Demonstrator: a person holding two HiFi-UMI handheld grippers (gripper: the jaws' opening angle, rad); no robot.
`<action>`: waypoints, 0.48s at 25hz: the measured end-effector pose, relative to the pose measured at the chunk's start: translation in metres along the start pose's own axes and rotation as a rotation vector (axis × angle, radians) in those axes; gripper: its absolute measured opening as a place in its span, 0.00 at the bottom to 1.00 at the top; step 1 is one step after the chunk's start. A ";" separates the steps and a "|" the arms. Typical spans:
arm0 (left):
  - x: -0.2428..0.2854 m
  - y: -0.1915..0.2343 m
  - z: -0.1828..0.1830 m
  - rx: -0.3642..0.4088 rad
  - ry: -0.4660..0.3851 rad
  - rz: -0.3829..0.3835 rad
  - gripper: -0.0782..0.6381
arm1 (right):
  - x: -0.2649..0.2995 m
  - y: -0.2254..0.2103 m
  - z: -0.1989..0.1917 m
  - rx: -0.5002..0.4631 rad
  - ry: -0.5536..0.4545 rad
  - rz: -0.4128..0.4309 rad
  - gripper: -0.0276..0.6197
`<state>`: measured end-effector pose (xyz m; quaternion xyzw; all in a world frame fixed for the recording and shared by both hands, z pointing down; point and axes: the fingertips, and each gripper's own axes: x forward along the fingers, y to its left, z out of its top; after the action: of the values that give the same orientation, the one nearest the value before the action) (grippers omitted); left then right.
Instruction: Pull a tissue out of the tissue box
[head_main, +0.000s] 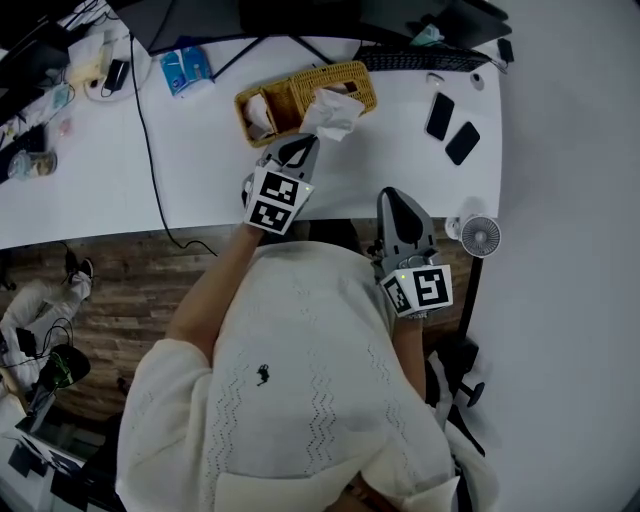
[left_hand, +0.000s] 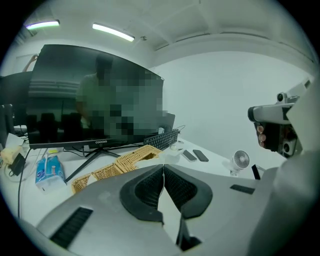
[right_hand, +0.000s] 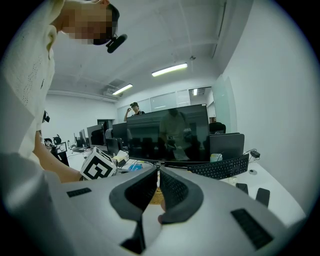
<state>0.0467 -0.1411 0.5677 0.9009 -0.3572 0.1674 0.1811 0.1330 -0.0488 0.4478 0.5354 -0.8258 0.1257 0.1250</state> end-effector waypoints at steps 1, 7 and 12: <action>-0.002 0.001 0.000 -0.002 -0.003 0.001 0.13 | 0.001 0.001 0.001 0.003 -0.002 0.005 0.07; -0.019 0.007 -0.002 -0.027 -0.034 0.008 0.13 | 0.010 0.012 0.002 -0.008 0.004 0.045 0.06; -0.036 0.014 -0.002 -0.041 -0.054 0.021 0.13 | 0.018 0.017 0.000 -0.005 0.004 0.070 0.06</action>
<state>0.0121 -0.1287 0.5564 0.8974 -0.3746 0.1374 0.1881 0.1103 -0.0573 0.4524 0.5054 -0.8442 0.1290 0.1237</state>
